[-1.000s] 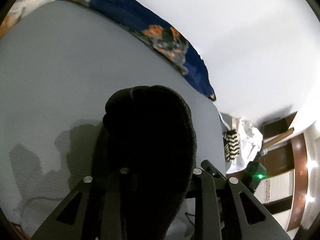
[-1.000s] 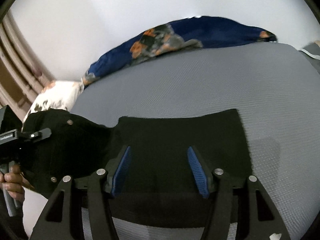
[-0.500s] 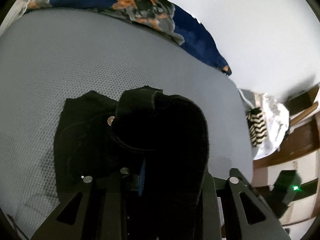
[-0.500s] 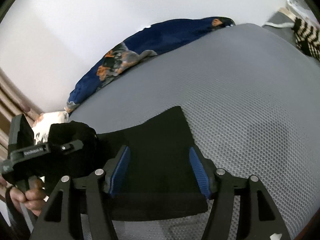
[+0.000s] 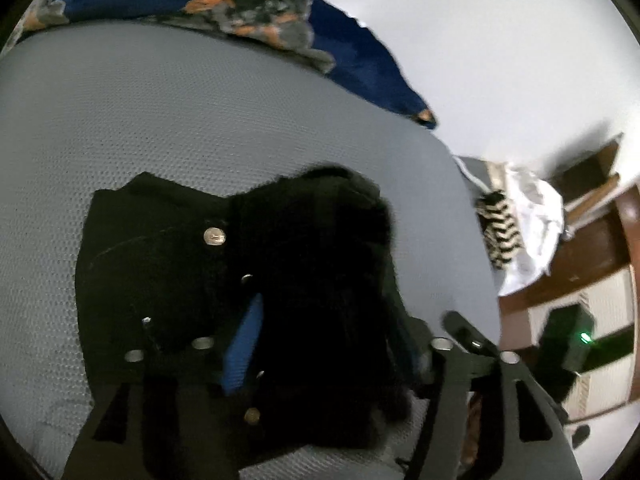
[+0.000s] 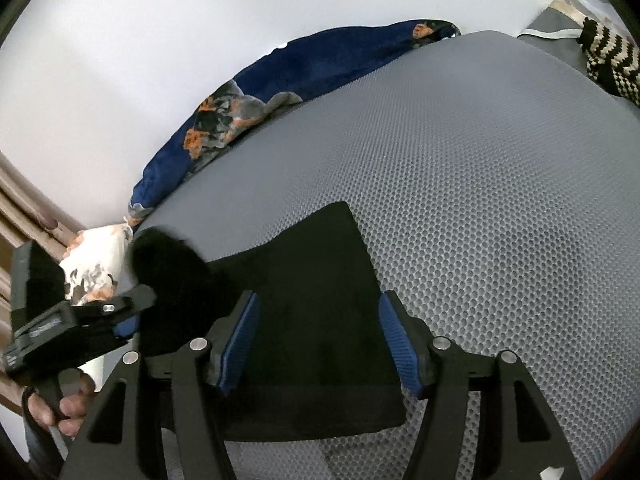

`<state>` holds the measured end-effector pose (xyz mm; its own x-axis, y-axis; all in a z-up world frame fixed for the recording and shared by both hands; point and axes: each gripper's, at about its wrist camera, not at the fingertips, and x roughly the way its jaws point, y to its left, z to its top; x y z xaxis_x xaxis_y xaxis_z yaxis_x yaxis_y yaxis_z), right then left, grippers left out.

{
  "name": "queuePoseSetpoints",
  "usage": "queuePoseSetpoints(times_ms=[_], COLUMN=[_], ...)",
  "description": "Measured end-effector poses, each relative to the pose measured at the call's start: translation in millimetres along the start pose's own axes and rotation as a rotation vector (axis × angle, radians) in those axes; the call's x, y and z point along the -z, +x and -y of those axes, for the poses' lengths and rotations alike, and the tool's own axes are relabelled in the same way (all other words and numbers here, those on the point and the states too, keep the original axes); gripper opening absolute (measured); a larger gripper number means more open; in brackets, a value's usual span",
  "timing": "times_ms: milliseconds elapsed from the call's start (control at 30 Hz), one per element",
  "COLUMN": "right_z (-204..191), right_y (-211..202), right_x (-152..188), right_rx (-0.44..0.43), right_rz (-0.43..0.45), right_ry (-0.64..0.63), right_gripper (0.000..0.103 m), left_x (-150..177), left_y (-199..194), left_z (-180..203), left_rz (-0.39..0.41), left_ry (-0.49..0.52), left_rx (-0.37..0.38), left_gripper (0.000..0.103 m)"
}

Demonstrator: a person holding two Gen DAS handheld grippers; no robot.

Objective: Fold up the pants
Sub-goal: 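Fold the held end over the trousers with the left gripper and release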

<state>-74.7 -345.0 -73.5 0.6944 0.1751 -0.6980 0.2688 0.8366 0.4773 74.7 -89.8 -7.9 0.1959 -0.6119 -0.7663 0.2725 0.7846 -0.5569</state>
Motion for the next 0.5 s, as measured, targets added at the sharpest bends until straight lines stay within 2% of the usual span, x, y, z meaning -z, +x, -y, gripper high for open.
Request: queuePoseSetpoints(times_ms=[167,300,400,500], right_z=[-1.6,-6.6,-14.5,-21.0], right_y=[6.8,18.7,33.7,47.7], right_x=[2.1,3.6,2.5,0.5], right_rx=[-0.009,-0.090,-0.161,-0.186], right_rz=[-0.039,-0.110,-0.190,-0.235], right_ry=[-0.003,-0.003,-0.024,-0.065], right_gripper=[0.060,0.061,0.061,0.062], left_x=[10.3,18.0,22.2,26.8], left_y=[-29.8,-52.7,-58.2,-61.4], left_z=[-7.5,-38.2,-64.6,-86.9], left_rz=[0.078,0.141,0.142,0.133], left_ry=[0.054,0.036,-0.001,-0.054], left_rx=[-0.035,-0.155,-0.220,-0.248], left_gripper=[0.067,0.069,0.069,0.069])
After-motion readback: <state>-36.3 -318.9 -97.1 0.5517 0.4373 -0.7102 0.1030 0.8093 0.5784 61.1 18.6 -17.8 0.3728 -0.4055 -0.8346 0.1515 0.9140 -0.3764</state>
